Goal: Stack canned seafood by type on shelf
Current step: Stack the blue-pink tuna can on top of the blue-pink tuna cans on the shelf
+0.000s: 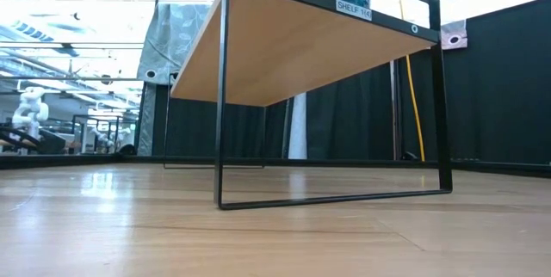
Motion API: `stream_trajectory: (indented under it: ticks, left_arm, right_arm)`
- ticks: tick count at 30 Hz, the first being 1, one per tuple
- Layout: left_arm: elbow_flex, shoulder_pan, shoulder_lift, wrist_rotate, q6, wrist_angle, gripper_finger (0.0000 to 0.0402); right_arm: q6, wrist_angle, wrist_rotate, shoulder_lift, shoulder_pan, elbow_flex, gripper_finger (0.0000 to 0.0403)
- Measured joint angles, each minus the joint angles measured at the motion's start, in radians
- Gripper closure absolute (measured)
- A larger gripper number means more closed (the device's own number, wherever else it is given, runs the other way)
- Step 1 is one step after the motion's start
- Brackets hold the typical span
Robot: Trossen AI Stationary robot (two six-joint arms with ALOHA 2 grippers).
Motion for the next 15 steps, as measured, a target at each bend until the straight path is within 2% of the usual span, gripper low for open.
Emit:
stream_trajectory:
  ticks: [4,9,12,15]
  left_arm:
    - [0.001,0.047,-0.014,0.000,0.245,0.050,0.0204]
    - [0.001,0.125,-0.011,0.005,0.522,0.102,0.0204]
    - [0.001,0.171,-0.012,0.003,0.599,0.111,0.0204]
    - [0.001,0.195,-0.012,0.001,0.591,0.076,0.0204]
  right_arm:
    - [0.306,-0.160,0.069,0.002,0.037,-0.109,0.0028]
    - [0.576,-0.194,0.155,0.003,0.049,-0.301,0.0028]
    - [0.714,-0.196,0.153,0.003,0.038,-0.409,0.0028]
    - [0.802,-0.199,0.140,0.003,0.021,-0.492,0.0031]
